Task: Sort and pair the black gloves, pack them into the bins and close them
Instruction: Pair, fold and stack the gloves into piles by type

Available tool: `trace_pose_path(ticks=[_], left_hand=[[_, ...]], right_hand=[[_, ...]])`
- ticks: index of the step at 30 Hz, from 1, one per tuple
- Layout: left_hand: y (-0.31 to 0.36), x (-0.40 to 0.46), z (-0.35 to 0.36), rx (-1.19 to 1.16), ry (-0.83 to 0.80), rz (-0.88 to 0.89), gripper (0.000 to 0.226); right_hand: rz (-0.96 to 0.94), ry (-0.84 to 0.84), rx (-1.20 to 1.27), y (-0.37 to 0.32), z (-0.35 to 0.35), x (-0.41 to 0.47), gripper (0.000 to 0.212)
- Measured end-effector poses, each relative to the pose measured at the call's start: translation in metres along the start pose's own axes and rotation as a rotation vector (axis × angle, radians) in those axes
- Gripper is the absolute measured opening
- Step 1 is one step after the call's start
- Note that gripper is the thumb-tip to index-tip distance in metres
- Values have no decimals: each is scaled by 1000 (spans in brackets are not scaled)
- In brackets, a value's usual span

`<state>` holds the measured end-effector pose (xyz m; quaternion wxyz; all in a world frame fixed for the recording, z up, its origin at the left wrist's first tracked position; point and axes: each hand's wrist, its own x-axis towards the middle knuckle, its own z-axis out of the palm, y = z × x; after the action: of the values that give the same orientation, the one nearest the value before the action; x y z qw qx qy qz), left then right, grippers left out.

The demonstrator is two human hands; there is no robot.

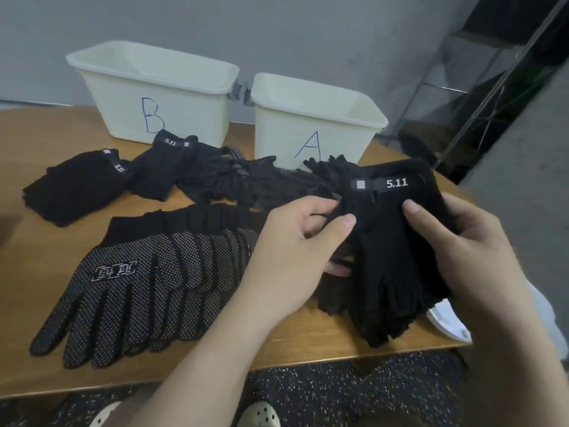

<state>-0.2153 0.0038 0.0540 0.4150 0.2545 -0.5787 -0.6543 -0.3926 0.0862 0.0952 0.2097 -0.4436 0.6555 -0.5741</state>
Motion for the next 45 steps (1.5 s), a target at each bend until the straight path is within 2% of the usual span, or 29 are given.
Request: trace_pose_path(ticks=[2,11,18,20,23,26,29,34,38,41,45], left_hand=[[-3,2,4,75,28,1,27],[-23,3,13,381,76,30,19],[-34,2,16,381,85,40,19],[-35,2,17,391,91,58,18],[-36,2,18,419,112,77,18],[-37,1,18,431,129,73,20],[-39,0,17,428,137,78,18],[-44,-2,12,537,119,70,18],[-45,-3,11,610,33,34,33],[-45,-3,9,595,18,25,35],[-42,-12,1,574,31,4,37]], right_hand=[[34,1,-13,4,-4,3,15],[84,88,-268,25,-13,15,10],[125,99,-427,35,-8,16,14],[88,124,-463,33,-4,15,20],[-74,171,-544,29,7,8,29],[-217,199,-670,23,20,-3,55],[-289,85,-689,20,33,-9,64],[-163,-224,-733,36,44,1,69],[-104,-269,-707,49,40,8,65],[-86,-274,-716,54,41,7,68],[-49,-285,-716,51,44,9,59]])
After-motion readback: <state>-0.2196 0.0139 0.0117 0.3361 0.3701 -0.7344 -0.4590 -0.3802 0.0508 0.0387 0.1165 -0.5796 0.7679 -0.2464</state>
